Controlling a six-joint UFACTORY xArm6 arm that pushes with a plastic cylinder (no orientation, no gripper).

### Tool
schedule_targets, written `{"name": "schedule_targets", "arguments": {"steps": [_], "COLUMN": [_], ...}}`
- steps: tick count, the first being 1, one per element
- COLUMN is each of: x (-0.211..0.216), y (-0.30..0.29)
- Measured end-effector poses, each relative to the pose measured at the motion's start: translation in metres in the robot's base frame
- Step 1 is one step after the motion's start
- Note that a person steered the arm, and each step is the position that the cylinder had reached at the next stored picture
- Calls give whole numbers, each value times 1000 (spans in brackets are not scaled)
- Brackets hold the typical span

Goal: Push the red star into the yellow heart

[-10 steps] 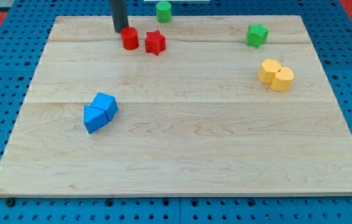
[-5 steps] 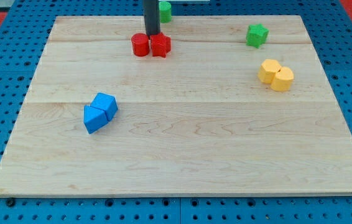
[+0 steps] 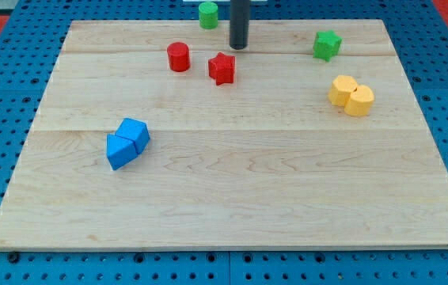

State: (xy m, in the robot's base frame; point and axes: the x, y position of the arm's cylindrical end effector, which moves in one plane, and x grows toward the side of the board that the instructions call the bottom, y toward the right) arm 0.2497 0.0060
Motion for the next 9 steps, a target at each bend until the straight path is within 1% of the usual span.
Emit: {"name": "schedule_targets", "arguments": {"steps": [1,3,4,5,6,7,8,9], "x": [12,72,81,87,111,120,135,149], "y": [-15,-15,-21,-59,-12,78,133,105]}}
